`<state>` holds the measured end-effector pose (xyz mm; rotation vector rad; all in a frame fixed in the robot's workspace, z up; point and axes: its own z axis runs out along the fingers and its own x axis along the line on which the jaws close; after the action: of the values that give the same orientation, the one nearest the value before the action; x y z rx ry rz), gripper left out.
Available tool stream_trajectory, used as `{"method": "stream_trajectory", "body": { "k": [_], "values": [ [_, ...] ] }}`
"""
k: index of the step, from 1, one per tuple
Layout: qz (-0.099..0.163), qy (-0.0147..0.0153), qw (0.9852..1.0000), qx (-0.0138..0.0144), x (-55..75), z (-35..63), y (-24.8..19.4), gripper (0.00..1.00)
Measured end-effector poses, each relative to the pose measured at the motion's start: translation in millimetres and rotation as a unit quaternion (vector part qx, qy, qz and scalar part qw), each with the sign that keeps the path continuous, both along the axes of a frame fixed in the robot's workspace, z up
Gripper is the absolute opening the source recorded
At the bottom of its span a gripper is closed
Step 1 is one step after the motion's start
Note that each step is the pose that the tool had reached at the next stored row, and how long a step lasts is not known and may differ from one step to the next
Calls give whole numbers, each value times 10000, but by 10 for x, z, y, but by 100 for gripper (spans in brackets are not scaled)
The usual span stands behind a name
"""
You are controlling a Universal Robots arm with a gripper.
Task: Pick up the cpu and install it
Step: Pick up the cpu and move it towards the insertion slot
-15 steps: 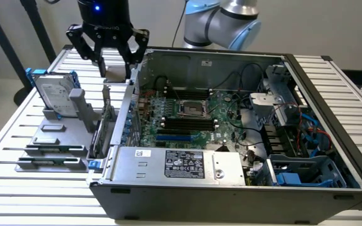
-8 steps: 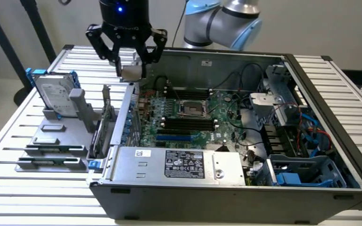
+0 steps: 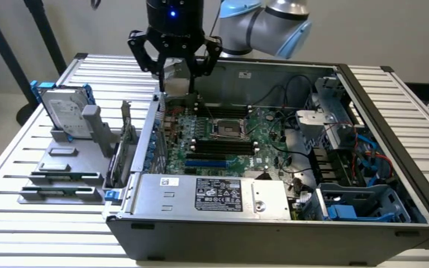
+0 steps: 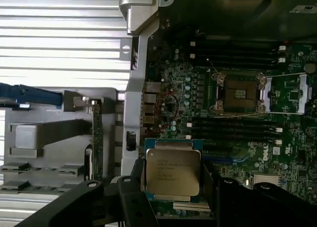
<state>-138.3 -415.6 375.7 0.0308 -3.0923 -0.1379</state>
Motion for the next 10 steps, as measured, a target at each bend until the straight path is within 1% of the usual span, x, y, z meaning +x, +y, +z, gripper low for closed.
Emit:
{"method": "stream_trajectory", "body": {
  "k": [3,7,8,10],
  "values": [
    [0,11,10000,-1,136,-43,1,55],
    [0,24,10000,0,317,-110,12,55],
    [-1,37,10000,0,361,-121,17,55],
    [0,75,10000,0,438,-140,32,55]
  ]
}}
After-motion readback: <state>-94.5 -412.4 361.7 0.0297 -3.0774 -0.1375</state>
